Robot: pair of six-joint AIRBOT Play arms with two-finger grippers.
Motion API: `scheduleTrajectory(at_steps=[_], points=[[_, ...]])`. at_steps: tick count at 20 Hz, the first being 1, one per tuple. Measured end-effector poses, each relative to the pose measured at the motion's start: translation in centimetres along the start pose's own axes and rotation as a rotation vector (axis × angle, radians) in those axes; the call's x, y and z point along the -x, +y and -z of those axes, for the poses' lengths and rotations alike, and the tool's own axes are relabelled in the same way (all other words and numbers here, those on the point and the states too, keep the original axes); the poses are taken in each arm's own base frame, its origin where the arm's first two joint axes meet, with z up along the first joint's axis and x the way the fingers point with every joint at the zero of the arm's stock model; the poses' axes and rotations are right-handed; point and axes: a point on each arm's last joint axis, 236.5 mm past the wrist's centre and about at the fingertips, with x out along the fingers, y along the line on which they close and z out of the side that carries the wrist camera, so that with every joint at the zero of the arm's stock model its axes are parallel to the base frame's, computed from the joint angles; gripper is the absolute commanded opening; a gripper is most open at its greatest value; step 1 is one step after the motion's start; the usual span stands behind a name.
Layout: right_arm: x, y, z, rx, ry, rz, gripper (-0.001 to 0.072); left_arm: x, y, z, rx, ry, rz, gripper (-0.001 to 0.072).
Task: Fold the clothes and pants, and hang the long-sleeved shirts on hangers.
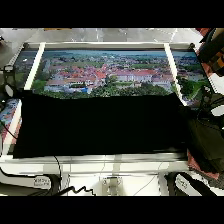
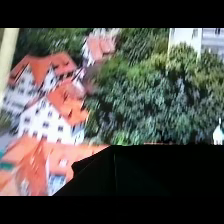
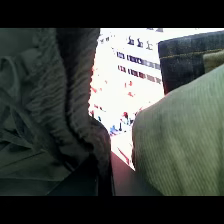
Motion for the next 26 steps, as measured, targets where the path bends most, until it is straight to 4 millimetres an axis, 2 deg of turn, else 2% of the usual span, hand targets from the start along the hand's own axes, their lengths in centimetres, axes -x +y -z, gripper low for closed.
scheduleTrajectory(at_steps=[2,4,5,6,7,8,9,10,11,12,13,14,15,17,20,22,24,26], points=[[0.0,0.0,-0.3,-0.004,-0.013,-0.001,0.0019,-1.6,-0.1,-1.2,0.001,-0.075,-0.008,0.0008],[0.0,0.2,-0.5,-0.006,-0.022,-0.005,0.0019,-2.2,0.0,-3.1,0.004,-0.170,-0.022,0.0009],[-0.1,0.4,-0.6,-0.003,-0.026,-0.007,0.0019,-2.3,0.1,-4.0,0.005,-0.212,-0.030,0.0087],[-0.1,0.6,-0.9,0.003,-0.037,-0.007,0.0020,-2.3,0.2,-4.7,0.006,-0.247,-0.036,0.0492],[-0.2,0.8,-1.3,0.010,-0.053,-0.007,0.0020,-2.3,0.3,-5.4,0.008,-0.277,-0.041,0.0694],[-0.2,1.1,-1.7,0.020,-0.072,-0.005,0.0021,-2.2,0.4,-5.8,0.010,-0.296,-0.044,0.0714],[-0.3,1.3,-2.4,0.028,-0.098,-0.002,0.0054,-2.1,0.3,-6.1,0.022,-0.311,-0.042,0.0713],[-0.3,1.5,-3.1,0.035,-0.128,0.003,0.0200,-1.9,0.2,-6.3,0.027,-0.317,-0.039,0.0711],[-0.2,1.6,-3.9,0.041,-0.161,0.009,0.0406,-1.6,0.1,-6.6,0.039,-0.321,-0.035,0.0711],[-0.1,1.6,-4.7,0.046,-0.198,0.019,0.0482,-1.2,0.1,-6.5,0.048,-0.311,-0.029,0.0708],[0.0,1.5,-5.5,0.049,-0.230,0.027,0.0482,-0.8,0.0,-6.2,0.055,-0.287,-0.021,0.0695],[0.2,1.4,-6.1,0.050,-0.257,0.034,0.0482,-0.4,-0.2,-5.6,0.062,-0.248,-0.011,0.0629],[0.3,1.4,-6.6,0.053,-0.281,0.041,0.0482,0.1,-0.2,-4.8,0.069,-0.206,-0.002,0.0597],[0.4,1.3,-7.2,0.054,-0.306,0.048,0.0481,0.8,-0.4,-1.7,0.081,-0.063,0.025,0.0598],[0.4,1.4,-7.2,0.057,-0.306,0.047,0.0481,1.8,-0.1,5.3,0.117,0.222,0.067,0.0598],[0.4,1.5,-7.0,0.058,-0.298,0.045,0.0481,2.4,0.3,8.9,0.190,0.363,0.081,0.0598],[0.3,1.6,-6.7,0.059,-0.285,0.041,0.0480,2.6,0.4,11.2,0.288,0.444,0.105,0.0598],[0.2,1.7,-6.3,0.060,-0.268,0.035,0.0480,2.3,0.3,12.3,0.378,0.479,0.137,0.0598]])
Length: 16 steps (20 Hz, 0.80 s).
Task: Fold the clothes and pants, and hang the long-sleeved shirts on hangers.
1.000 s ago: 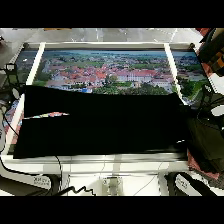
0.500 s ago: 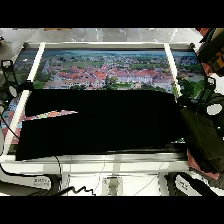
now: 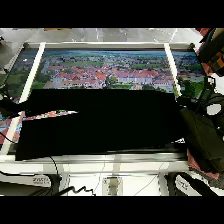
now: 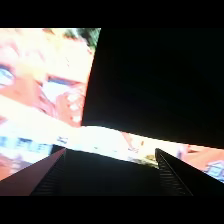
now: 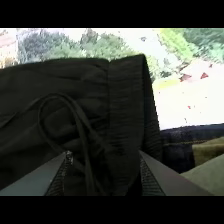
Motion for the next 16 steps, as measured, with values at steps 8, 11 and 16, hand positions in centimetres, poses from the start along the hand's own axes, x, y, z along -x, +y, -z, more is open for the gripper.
scheduleTrajectory(at_steps=[8,11,16], points=[[0.2,1.3,2.6,-0.017,0.113,-0.055,0.0479,-4.2,0.9,-1.1,0.186,-0.031,0.085,0.0395],[0.3,1.9,3.3,-0.033,0.141,-0.077,0.0478,-4.9,0.6,-2.3,0.216,-0.077,0.104,0.0011],[0.4,2.3,3.7,-0.046,0.160,-0.094,0.0477,-4.5,0.6,-2.7,0.201,-0.088,0.113,0.0008]])
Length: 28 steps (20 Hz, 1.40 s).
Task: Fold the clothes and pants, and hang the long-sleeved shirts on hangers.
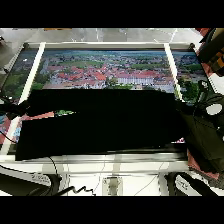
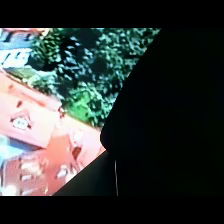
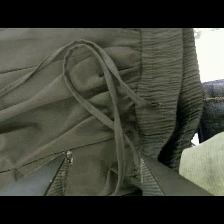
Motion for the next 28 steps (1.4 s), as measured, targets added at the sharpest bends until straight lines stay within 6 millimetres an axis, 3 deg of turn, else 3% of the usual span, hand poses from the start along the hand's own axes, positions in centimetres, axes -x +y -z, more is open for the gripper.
scheduleTrajectory(at_steps=[7,11,12,13,14,15,16,18,21,23,24,28], points=[[0.0,0.1,0.2,-0.003,0.007,-0.005,0.0477,5.5,1.3,-4.9,-0.119,-0.108,-0.083,0.0008],[0.0,-0.2,0.7,0.017,0.029,0.007,0.0476,6.4,2.2,-4.2,-0.154,-0.055,-0.124,0.0008],[0.0,-0.3,1.0,0.027,0.042,0.014,0.0435,6.5,2.7,-3.7,-0.164,-0.030,-0.143,0.0021],[0.1,-0.5,1.4,0.039,0.059,0.020,0.0300,6.7,3.2,-3.2,-0.175,-0.005,-0.164,0.0073],[0.1,-0.6,1.6,0.048,0.071,0.024,0.0166,6.8,3.6,-2.8,-0.183,0.013,-0.180,0.0386],[0.3,-0.7,1.8,0.055,0.085,0.027,0.0151,6.9,4.0,-2.4,-0.190,0.034,-0.196,0.0622],[0.4,-0.7,2.0,0.059,0.100,0.028,0.0145,7.0,4.3,-2.1,-0.194,0.050,-0.207,0.0622],[1.0,-0.9,2.6,0.061,0.140,0.027,0.0029,7.2,4.3,-1.6,-0.217,0.072,-0.219,0.0605],[2.5,-1.2,4.3,0.055,0.220,0.019,0.0020,8.0,3.1,-1.4,-0.296,0.083,-0.220,0.0333],[4.1,-1.2,5.3,0.054,0.255,0.016,0.0020,9.2,1.7,-1.5,-0.338,0.066,-0.215,0.0092],[5.2,-1.2,5.7,0.051,0.259,0.017,0.0020,10.1,0.7,-1.7,-0.364,0.048,-0.208,0.0009],[9.1,-1.1,9.7,0.015,0.267,0.030,0.0022,13.8,-4.9,-2.3,-0.517,-0.068,-0.059,0.0007]])
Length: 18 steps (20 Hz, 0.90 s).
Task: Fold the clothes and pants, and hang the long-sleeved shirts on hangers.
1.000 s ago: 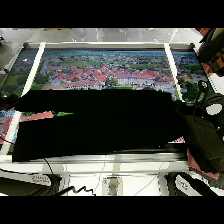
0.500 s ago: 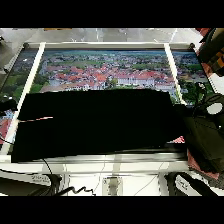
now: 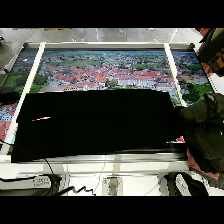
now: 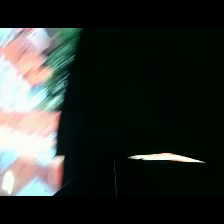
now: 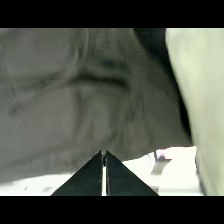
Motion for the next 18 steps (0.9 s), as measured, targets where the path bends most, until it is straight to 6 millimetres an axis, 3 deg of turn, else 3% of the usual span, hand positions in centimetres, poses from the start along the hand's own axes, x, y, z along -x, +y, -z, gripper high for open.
scheduleTrajectory(at_steps=[1,3,4,8,9,10,11,12,14,18], points=[[0.3,0.1,1.6,-0.031,-0.007,0.004,0.0079,1.2,-1.4,-0.7,-0.016,-0.049,0.050,0.0007],[0.1,0.5,4.0,-0.115,-0.035,0.002,0.0518,3.2,-3.7,-1.2,-0.021,-0.125,0.132,0.0007],[-0.2,0.5,5.0,-0.176,-0.061,0.005,0.0580,4.3,-4.8,-1.1,-0.023,-0.155,0.162,0.0007],[-2.2,-0.5,6.4,-0.410,-0.163,0.024,0.0577,6.8,-6.5,1.7,0.001,-0.205,0.204,0.0008],[-2.7,-1.0,6.2,-0.465,-0.193,0.029,0.0576,7.1,-6.4,2.6,0.023,-0.209,0.205,0.0021],[-3.2,-1.6,5.9,-0.513,-0.221,0.035,0.0575,7.2,-6.0,3.6,0.048,-0.209,0.199,0.0080],[-3.7,-2.3,5.4,-0.554,-0.247,0.042,0.0574,7.2,-5.5,4.6,0.090,-0.203,0.192,0.0339],[-4.1,-3.0,4.8,-0.590,-0.273,0.050,0.0575,7.0,-5.0,5.5,0.137,-0.194,0.190,0.0671],[-5.3,-4.4,4.2,-0.652,-0.288,0.069,0.0574,6.6,-4.2,7.1,0.251,-0.172,0.189,0.0699],[-8.4,-6.7,4.1,-0.755,-0.262,0.101,0.0544,5.4,-2.7,10.4,0.365,-0.091,0.148,0.0666]])
